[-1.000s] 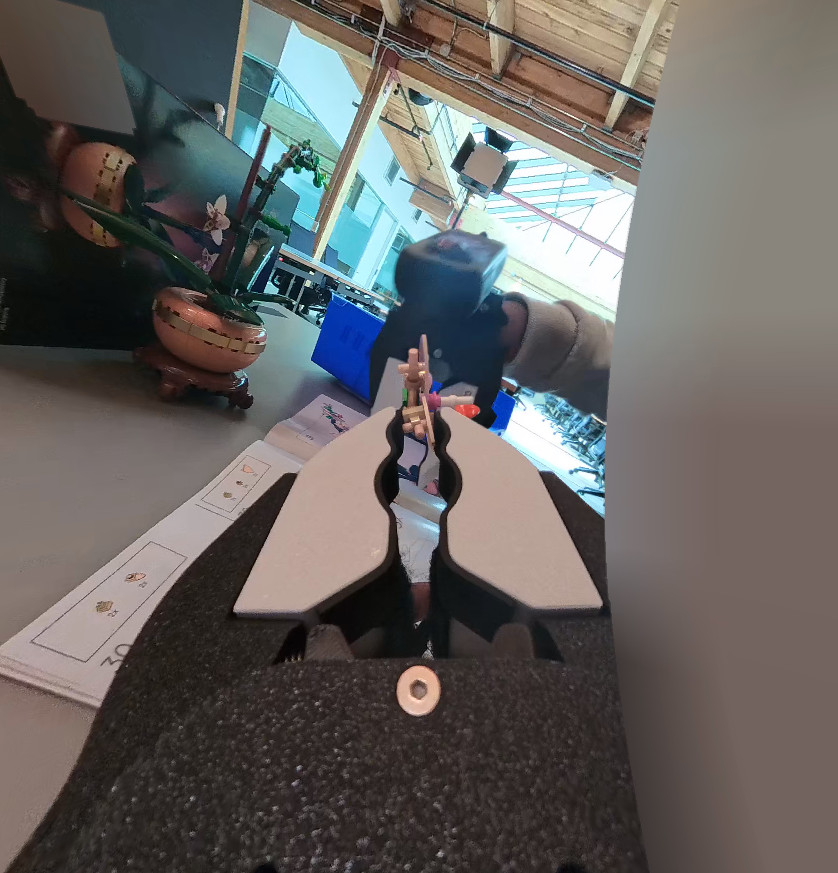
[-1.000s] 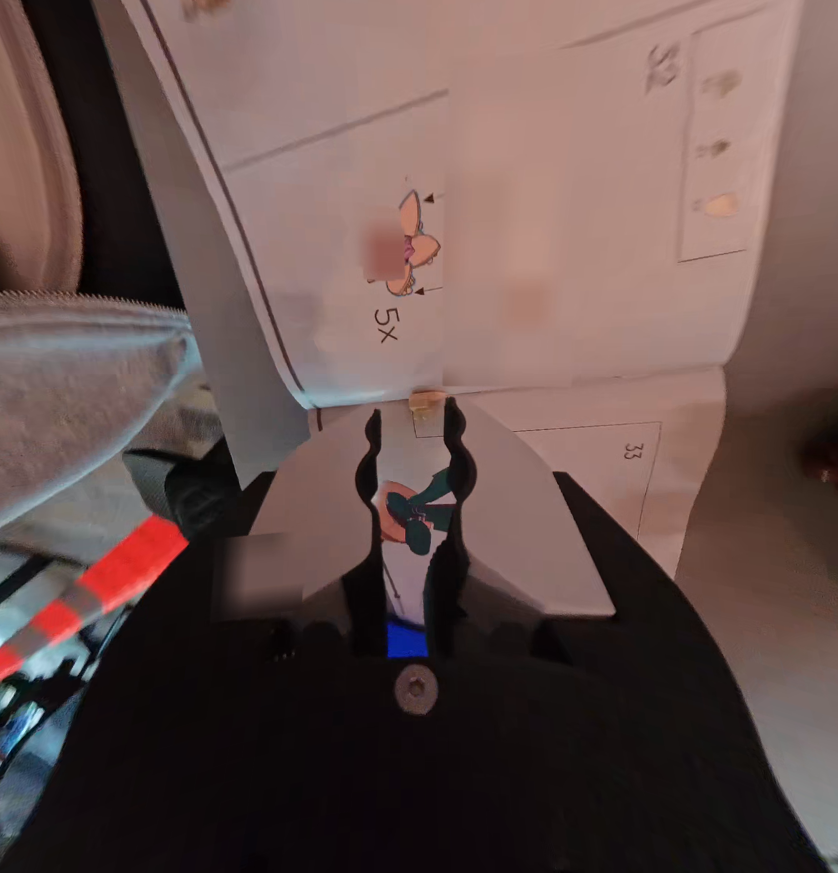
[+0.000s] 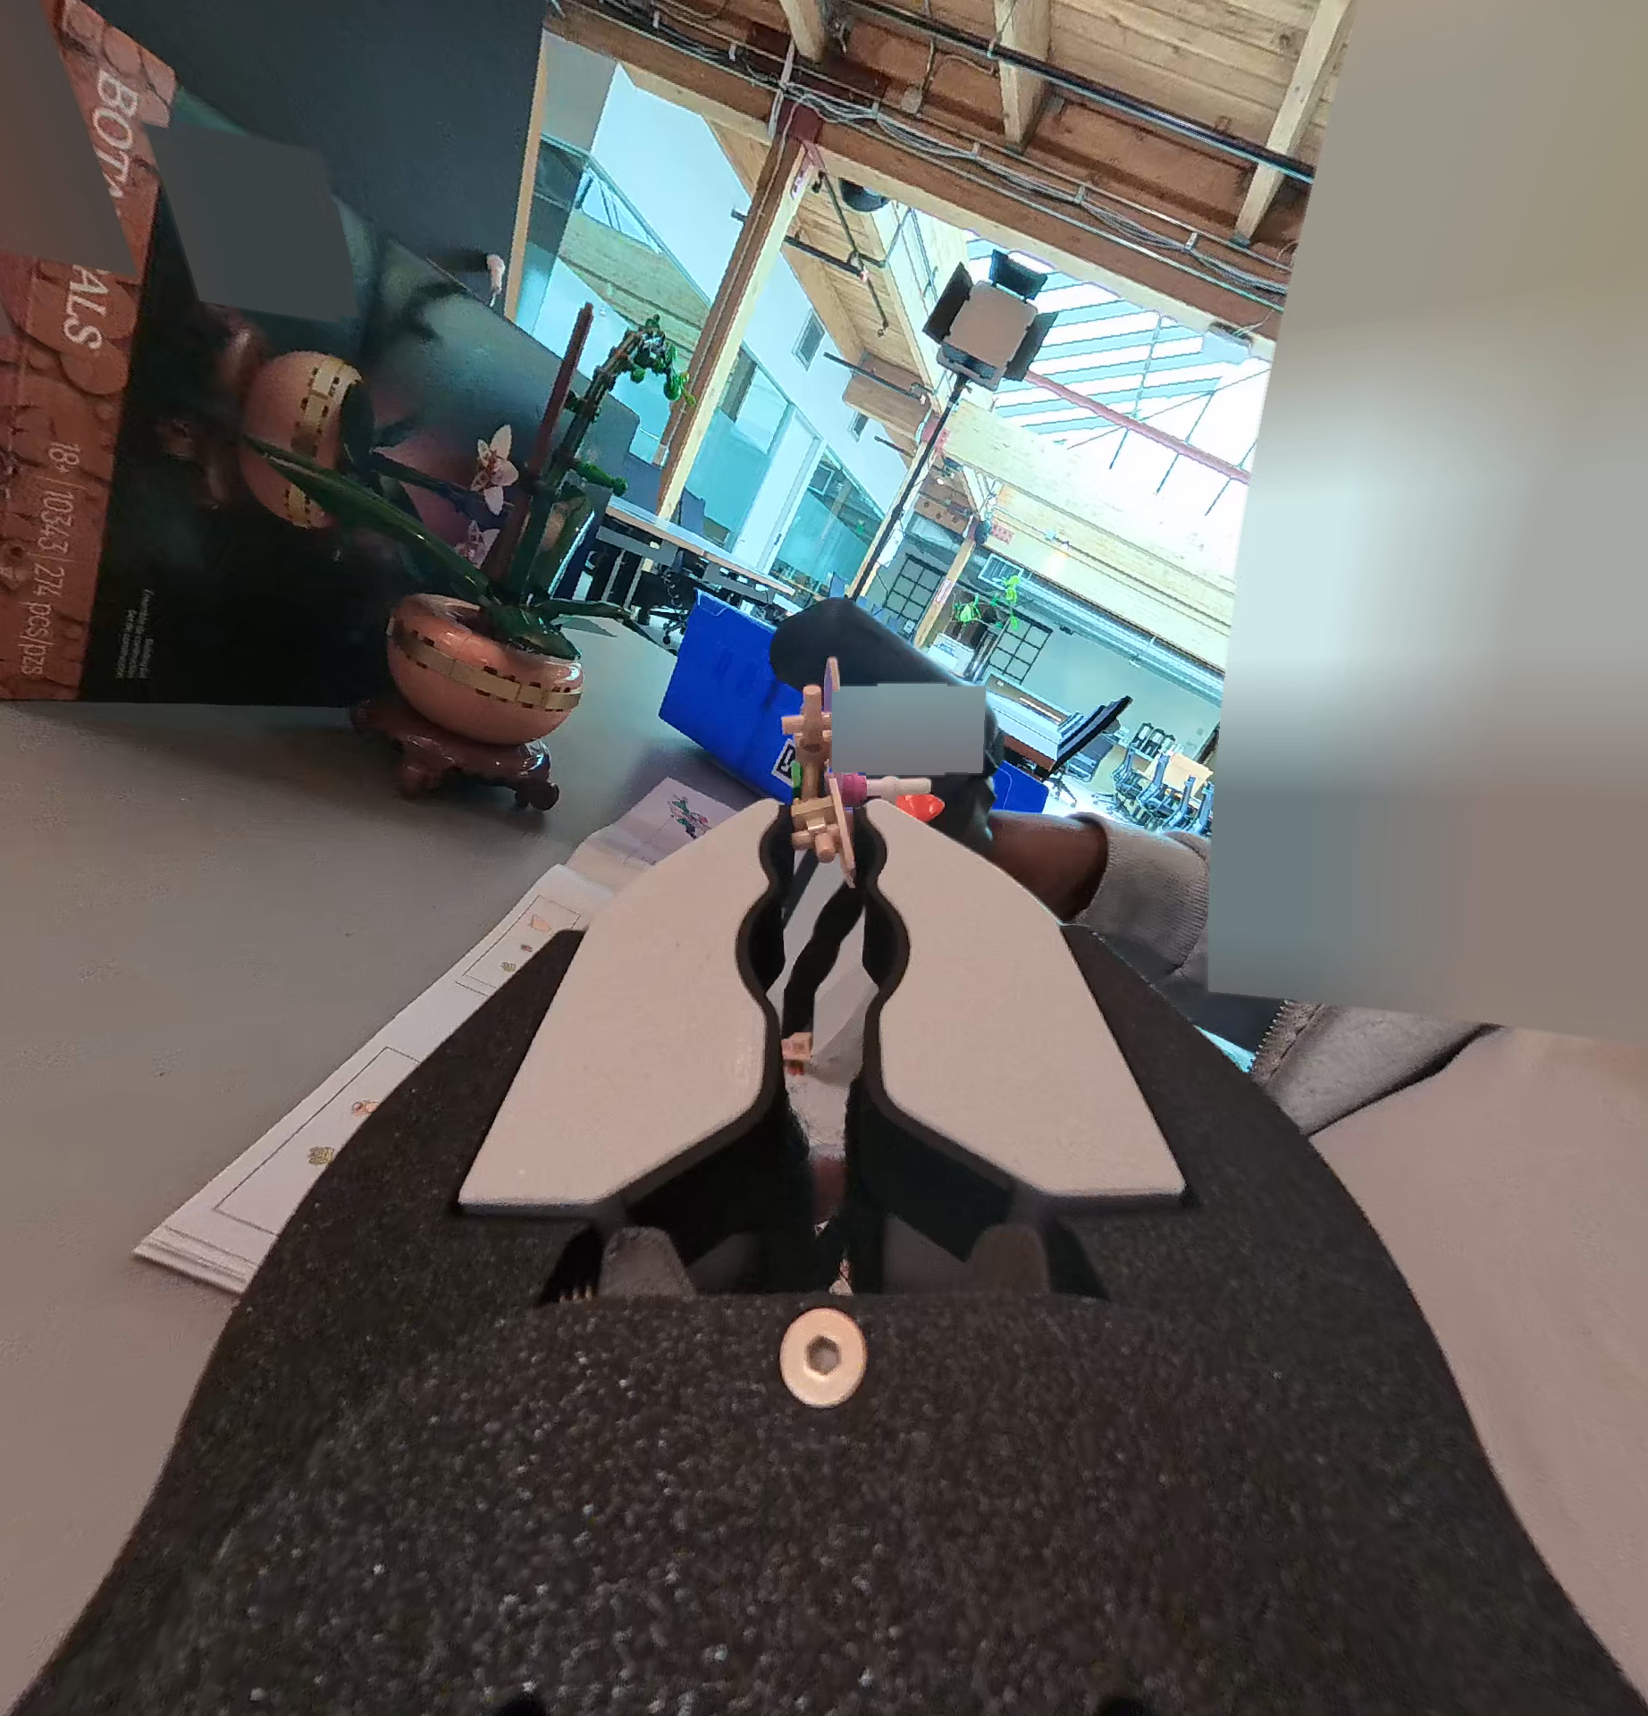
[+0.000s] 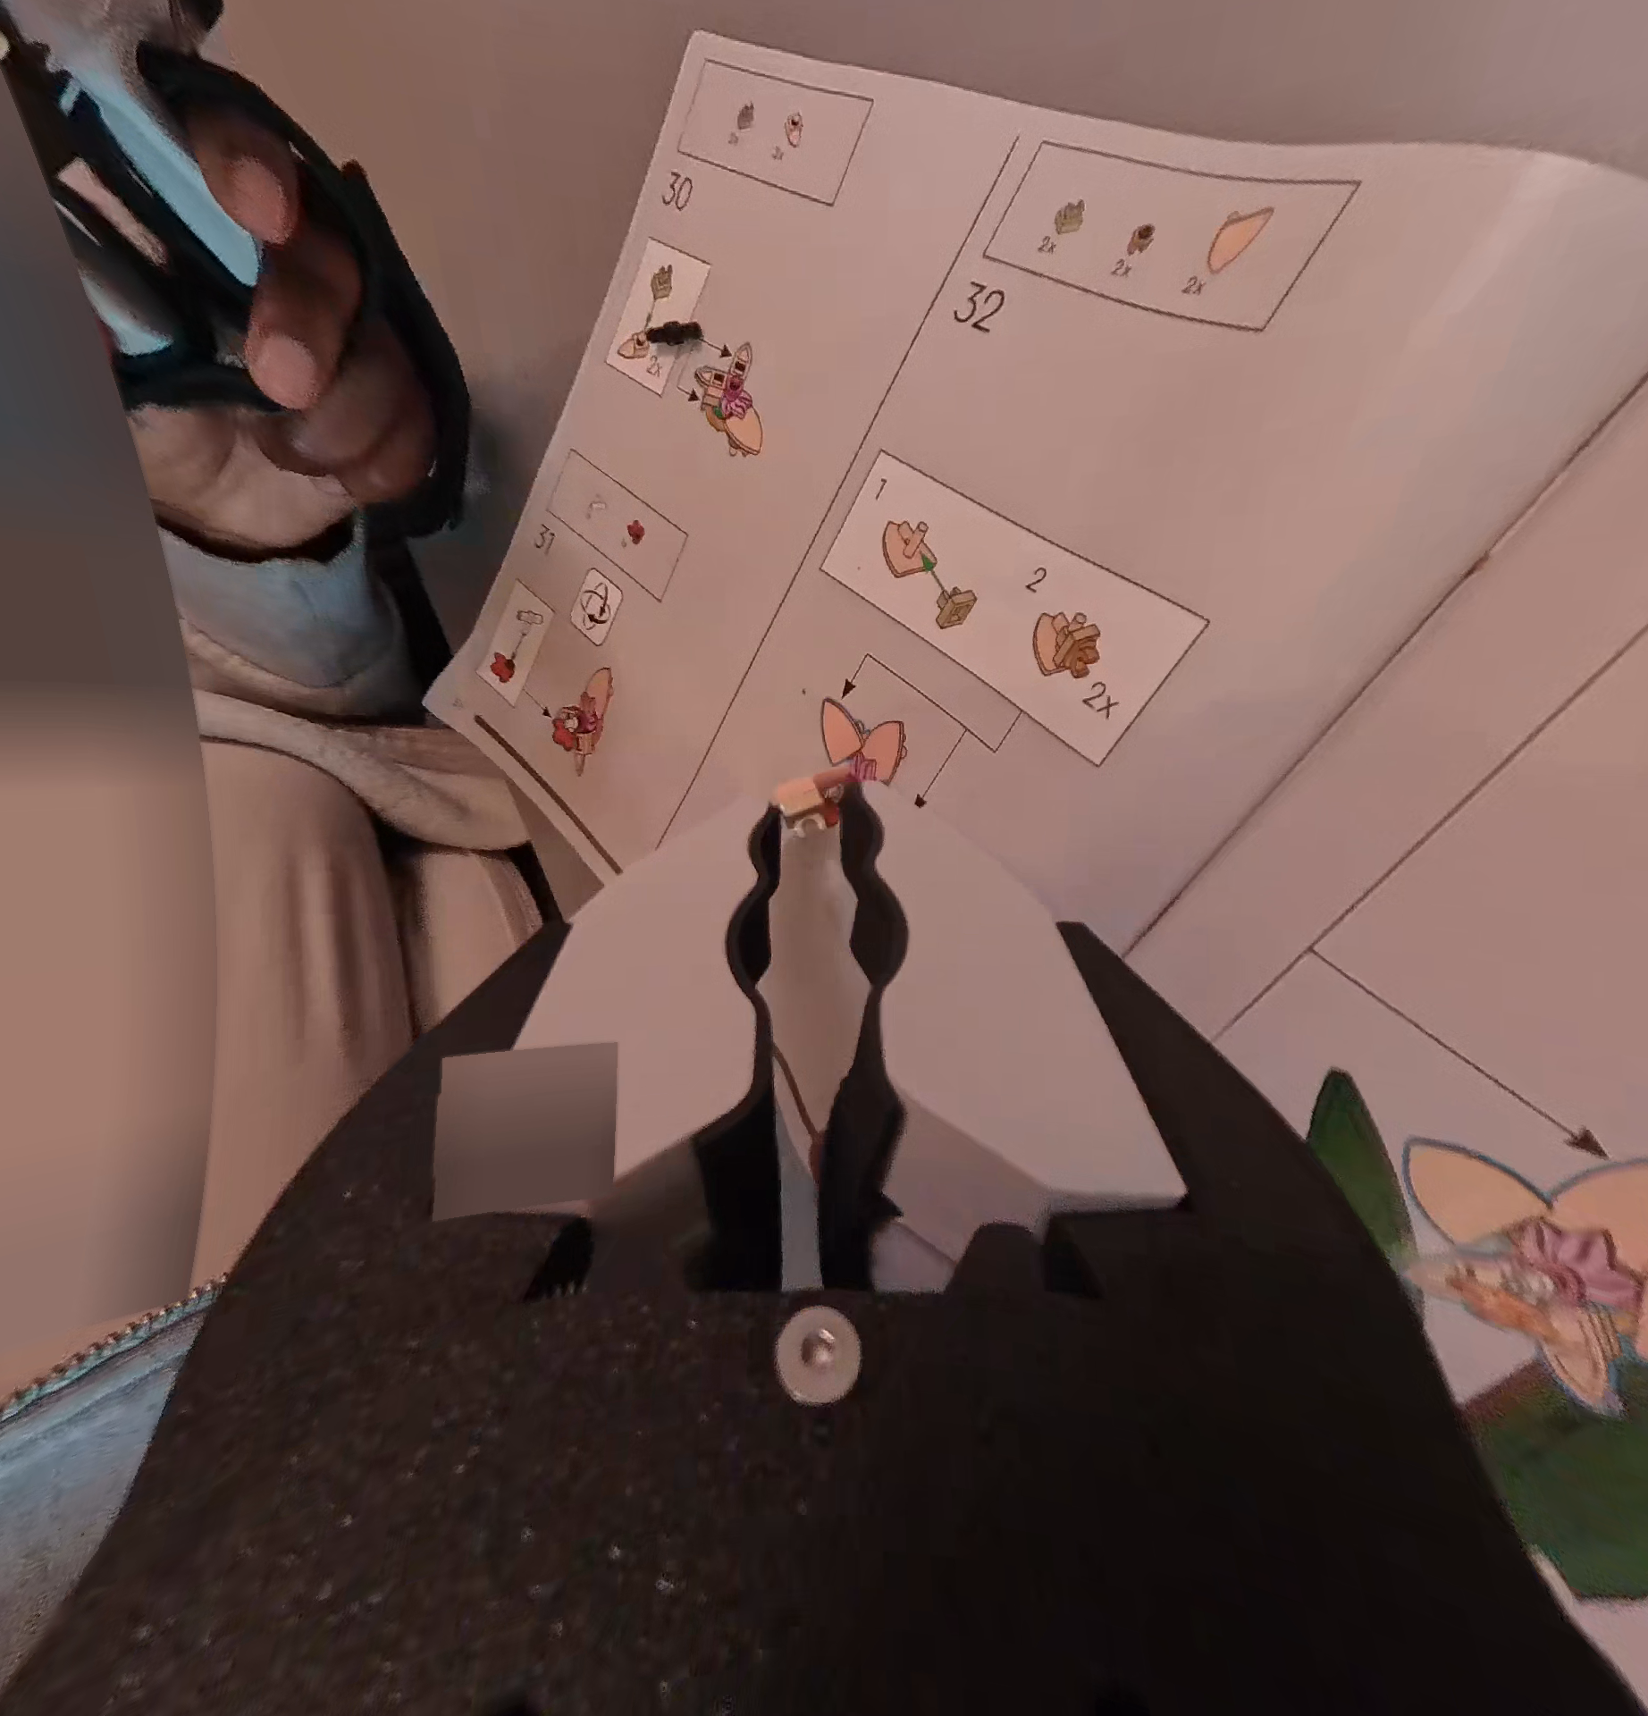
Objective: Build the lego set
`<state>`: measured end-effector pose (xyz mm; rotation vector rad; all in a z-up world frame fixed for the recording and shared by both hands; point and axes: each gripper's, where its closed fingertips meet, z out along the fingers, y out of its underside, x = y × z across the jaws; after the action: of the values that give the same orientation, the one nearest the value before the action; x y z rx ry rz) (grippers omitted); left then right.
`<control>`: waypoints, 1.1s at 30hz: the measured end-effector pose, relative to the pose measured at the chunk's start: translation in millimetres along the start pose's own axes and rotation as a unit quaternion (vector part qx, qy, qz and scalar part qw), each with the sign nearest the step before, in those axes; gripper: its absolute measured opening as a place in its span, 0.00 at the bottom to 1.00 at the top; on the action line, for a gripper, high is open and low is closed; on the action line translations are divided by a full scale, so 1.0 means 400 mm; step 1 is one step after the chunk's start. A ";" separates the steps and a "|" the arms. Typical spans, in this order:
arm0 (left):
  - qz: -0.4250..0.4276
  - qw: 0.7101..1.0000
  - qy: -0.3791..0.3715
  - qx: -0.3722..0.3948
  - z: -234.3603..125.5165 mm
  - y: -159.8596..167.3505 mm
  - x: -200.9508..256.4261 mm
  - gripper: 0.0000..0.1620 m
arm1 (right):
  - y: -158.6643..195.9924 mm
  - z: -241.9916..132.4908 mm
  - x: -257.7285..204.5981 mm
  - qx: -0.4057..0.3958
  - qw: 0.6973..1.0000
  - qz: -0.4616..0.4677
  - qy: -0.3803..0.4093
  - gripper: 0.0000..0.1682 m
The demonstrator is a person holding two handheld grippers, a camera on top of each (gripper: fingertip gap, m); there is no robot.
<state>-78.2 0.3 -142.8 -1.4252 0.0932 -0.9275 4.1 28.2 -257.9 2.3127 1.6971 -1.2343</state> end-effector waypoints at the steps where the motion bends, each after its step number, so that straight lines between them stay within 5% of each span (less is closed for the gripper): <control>1: -0.002 1.000 0.002 0.000 0.000 0.001 -0.001 0.07 | 0.001 -0.007 0.002 0.001 1.000 -0.006 0.015 0.10; 8: -0.006 1.000 0.013 0.001 0.005 0.005 0.008 0.07 | 0.029 -0.062 0.055 0.001 0.989 -0.067 0.131 0.05; 17: 0.000 1.000 0.020 -0.003 0.016 0.009 0.018 0.07 | 0.058 -0.130 0.106 0.120 0.980 0.051 0.149 0.09; 26: 0.000 1.000 0.020 -0.007 0.023 0.014 0.019 0.07 | 0.118 -0.165 0.112 0.052 0.970 0.009 0.238 0.18; 30: 0.001 1.000 0.023 -0.009 0.027 0.014 0.019 0.07 | 0.076 -0.203 0.037 -0.037 0.958 -0.171 0.229 0.15; 33: 0.001 0.999 0.032 -0.008 0.028 0.012 0.026 0.07 | 0.023 -0.244 -0.010 -0.167 0.864 -0.433 0.197 0.23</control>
<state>-62.7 2.5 -139.7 -1.4096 0.1497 -0.9730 67.4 64.4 -192.3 1.6690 2.9799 -0.3777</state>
